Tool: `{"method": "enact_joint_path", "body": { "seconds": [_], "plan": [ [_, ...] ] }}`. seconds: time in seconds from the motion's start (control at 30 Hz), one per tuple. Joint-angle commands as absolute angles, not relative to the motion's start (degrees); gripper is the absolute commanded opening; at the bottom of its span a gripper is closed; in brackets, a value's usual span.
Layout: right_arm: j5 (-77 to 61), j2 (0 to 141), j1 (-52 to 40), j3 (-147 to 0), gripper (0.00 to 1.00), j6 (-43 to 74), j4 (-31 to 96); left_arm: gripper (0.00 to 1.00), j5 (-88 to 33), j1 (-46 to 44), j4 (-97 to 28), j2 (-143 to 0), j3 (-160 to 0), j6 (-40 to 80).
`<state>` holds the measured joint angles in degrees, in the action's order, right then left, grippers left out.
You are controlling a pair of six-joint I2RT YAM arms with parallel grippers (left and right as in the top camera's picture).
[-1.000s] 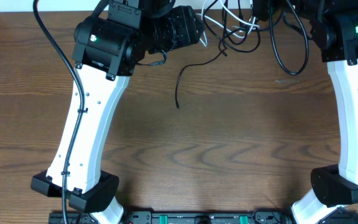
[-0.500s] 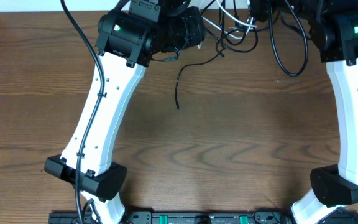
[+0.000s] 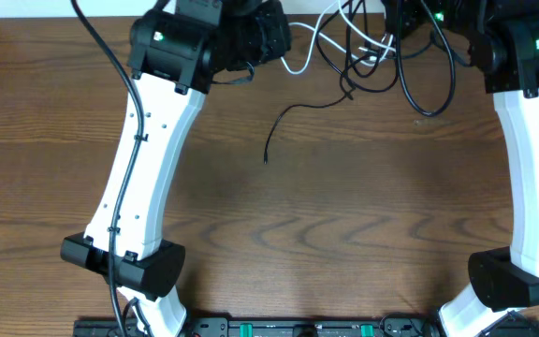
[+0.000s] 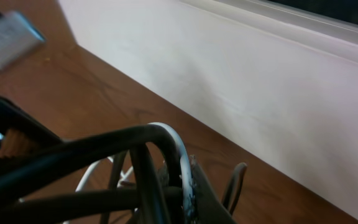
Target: Untangle cables
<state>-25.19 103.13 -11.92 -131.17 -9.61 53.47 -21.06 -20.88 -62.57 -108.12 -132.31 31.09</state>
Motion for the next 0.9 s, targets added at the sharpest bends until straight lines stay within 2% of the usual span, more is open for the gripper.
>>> {"method": "enact_joint_path", "body": {
  "seconds": [0.0, 0.1, 0.37, 0.47, 0.57, 0.63, 0.7, 0.73, 0.77, 0.83, 0.87],
  "plan": [
    [-22.0, 102.6, -11.0, -131.6, 0.01, -11.4, 53.8, 0.07, -20.8, -19.3, -61.6, -106.2, -132.6, 30.0],
    [-21.9, 102.6, -10.1, -131.6, 0.01, -11.4, 54.7, 0.07, -22.0, -19.2, -60.5, -105.1, -132.6, 26.6],
    [-19.6, 102.6, -6.7, -131.6, 0.01, -11.4, 58.3, 0.08, -22.0, -16.3, -59.1, -101.7, -132.7, 26.6],
    [-19.6, 102.6, -6.2, -131.6, 0.08, -11.4, 58.9, 0.08, -21.9, -14.9, -58.5, -100.2, -132.7, 26.6],
    [-19.2, 102.6, -5.9, -131.6, 0.09, -11.5, 59.4, 0.08, -21.9, -13.4, -58.0, -99.0, -132.7, 26.6],
    [-17.5, 102.6, -5.9, -131.6, 0.09, -11.5, 59.9, 0.08, -21.9, -12.3, -58.0, -98.2, -132.7, 26.6],
    [-15.2, 102.6, -5.9, -131.6, 0.01, -11.5, 60.5, 0.07, -22.0, -11.1, -58.0, -97.4, -132.7, 26.6],
    [-15.0, 102.6, -5.9, -131.6, 0.01, -11.5, 60.5, 0.08, -22.0, -10.9, -58.0, -97.3, -132.7, 26.6],
    [-14.9, 102.6, -5.9, -131.6, 0.08, -11.5, 60.7, 0.07, -22.0, -10.7, -58.0, -97.2, -132.7, 26.6],
    [-14.5, 102.6, -5.1, -131.6, 0.14, -11.4, 60.7, 0.07, -21.9, -10.7, -58.0, -97.2, -132.7, 26.1],
    [-14.0, 102.6, -4.7, -131.6, 0.23, -11.4, 60.9, 0.07, -21.9, -10.7, -58.0, -97.2, -132.7, 25.9]
  ]
}}
